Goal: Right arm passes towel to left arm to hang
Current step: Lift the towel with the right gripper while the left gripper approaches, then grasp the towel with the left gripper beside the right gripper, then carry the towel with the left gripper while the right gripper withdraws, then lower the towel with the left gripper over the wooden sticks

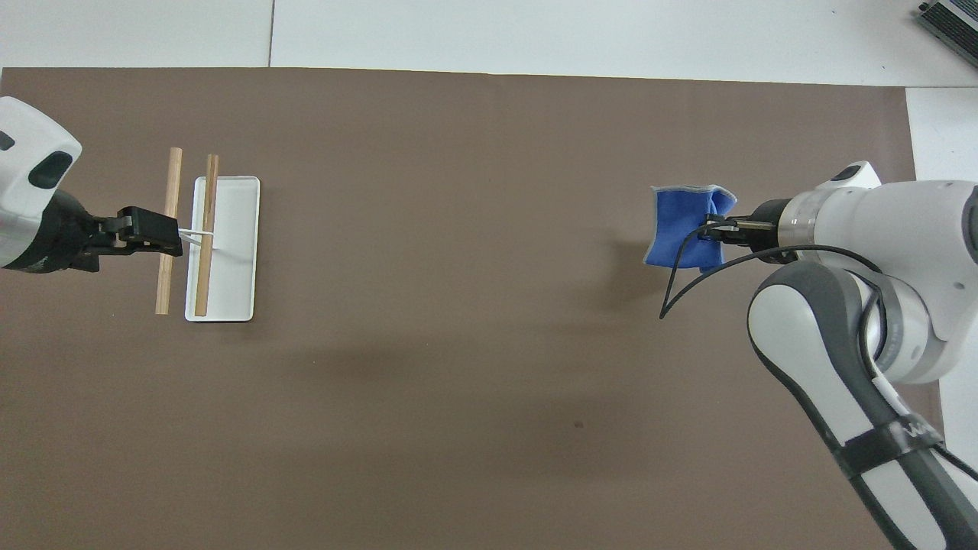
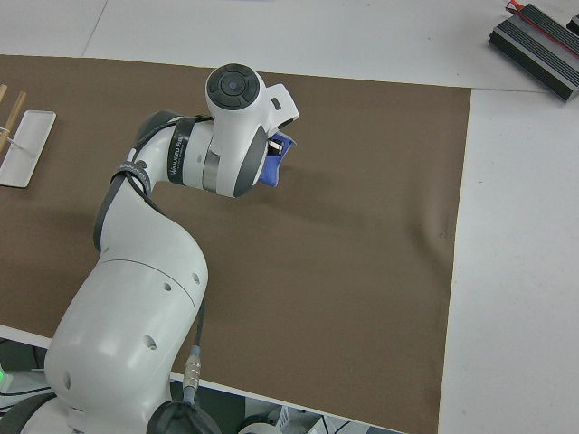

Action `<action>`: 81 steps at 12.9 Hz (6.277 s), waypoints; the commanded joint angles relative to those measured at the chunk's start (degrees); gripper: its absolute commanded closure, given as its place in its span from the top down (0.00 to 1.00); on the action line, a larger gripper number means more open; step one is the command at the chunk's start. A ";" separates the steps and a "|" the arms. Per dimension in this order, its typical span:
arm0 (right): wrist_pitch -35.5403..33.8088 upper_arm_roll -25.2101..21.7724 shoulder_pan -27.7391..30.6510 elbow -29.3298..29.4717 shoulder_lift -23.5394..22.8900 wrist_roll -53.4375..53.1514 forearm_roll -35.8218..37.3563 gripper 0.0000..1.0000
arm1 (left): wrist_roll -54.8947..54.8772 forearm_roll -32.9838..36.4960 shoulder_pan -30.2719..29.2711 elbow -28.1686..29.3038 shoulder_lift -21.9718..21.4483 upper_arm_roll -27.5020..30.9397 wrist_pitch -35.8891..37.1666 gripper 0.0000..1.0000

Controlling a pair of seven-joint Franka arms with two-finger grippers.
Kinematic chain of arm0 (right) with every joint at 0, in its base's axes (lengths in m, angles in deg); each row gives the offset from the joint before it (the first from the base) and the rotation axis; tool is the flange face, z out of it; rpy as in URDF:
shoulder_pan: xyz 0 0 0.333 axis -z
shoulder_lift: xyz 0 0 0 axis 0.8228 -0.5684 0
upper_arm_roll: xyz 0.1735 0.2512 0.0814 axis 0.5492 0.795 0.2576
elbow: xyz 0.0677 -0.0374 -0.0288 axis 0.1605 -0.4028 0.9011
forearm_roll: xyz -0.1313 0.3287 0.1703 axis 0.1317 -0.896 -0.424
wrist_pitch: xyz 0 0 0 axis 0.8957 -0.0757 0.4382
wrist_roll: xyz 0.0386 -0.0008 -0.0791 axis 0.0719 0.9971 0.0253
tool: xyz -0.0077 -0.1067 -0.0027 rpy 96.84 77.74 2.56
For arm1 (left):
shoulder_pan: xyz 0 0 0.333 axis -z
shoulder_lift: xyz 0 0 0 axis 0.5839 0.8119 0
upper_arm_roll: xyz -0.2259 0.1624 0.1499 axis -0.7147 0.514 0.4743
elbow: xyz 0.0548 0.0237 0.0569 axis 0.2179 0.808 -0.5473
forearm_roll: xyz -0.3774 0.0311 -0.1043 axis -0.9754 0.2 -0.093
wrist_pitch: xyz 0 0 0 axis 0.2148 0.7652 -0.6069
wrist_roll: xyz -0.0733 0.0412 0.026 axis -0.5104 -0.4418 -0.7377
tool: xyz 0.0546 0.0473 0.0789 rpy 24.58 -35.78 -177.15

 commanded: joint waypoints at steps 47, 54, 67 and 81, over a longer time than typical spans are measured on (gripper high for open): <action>12.57 0.55 -22.19 7.04 -2.05 -12.94 -34.98 0.00 | 18.51 -50.02 25.47 15.45 5.68 1.27 -54.24 0.00; 12.04 -0.06 -21.32 4.76 -0.12 -13.64 -31.56 0.88 | 18.23 -49.67 20.56 16.07 5.68 1.45 -54.06 0.00; -23.78 -0.07 -4.98 9.47 10.62 -13.65 7.35 1.00 | 14.54 -49.67 -0.97 20.11 4.80 1.53 -53.80 0.00; -40.96 -0.07 1.01 24.18 6.30 -12.77 20.21 1.00 | 14.72 -49.67 -10.74 26.52 2.52 1.62 -53.98 0.00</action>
